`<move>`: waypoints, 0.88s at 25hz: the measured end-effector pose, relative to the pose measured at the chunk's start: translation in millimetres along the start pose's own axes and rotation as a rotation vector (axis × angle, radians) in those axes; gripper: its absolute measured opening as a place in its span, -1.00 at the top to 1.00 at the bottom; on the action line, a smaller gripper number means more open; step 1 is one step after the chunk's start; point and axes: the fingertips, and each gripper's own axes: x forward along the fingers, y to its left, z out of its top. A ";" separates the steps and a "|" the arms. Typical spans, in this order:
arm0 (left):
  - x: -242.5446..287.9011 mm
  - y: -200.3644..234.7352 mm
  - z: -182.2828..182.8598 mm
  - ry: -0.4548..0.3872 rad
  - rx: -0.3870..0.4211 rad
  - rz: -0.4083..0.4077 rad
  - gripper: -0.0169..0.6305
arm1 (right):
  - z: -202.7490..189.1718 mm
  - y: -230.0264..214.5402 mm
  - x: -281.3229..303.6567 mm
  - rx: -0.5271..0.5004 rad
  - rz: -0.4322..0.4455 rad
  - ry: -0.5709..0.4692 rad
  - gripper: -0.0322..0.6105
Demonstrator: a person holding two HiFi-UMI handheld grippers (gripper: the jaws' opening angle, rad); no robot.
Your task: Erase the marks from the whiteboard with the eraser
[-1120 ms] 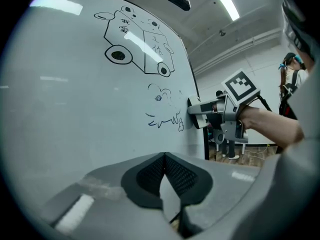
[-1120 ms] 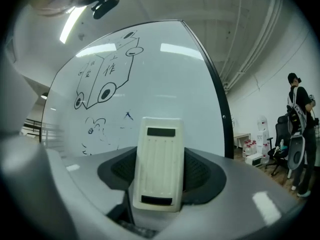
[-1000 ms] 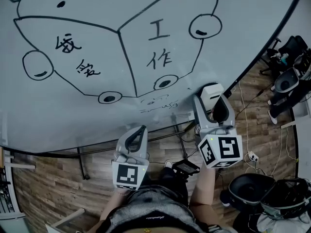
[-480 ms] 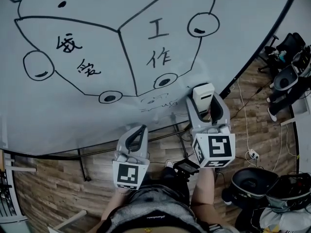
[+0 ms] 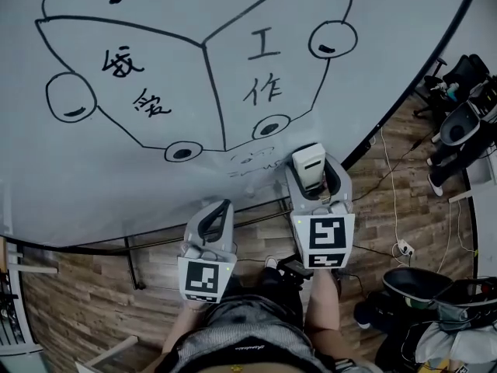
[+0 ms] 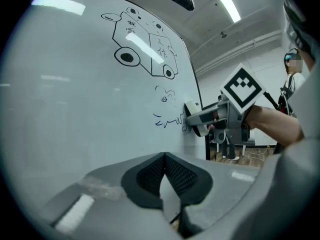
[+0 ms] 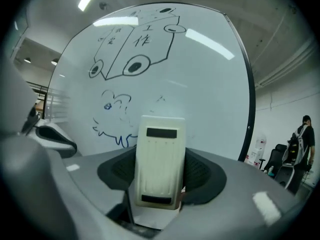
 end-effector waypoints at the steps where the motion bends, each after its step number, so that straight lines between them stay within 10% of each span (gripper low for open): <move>1: -0.4 -0.6 0.6 -0.001 0.002 -0.002 0.93 | -3.6 1.1 0.2 -0.004 0.002 0.004 0.08; 7: -1.4 -4.4 2.1 -0.004 -0.021 -0.006 0.93 | 33.3 -35.6 -16.7 -0.076 -0.155 -0.068 0.08; 13: -4.2 -0.3 -0.9 0.003 0.003 0.000 0.93 | 4.3 -39.6 -6.7 0.150 -0.027 -0.066 0.09; 22: -1.9 -2.4 -0.8 0.005 0.004 -0.007 0.93 | -21.6 -26.9 -7.2 0.041 0.004 0.042 0.09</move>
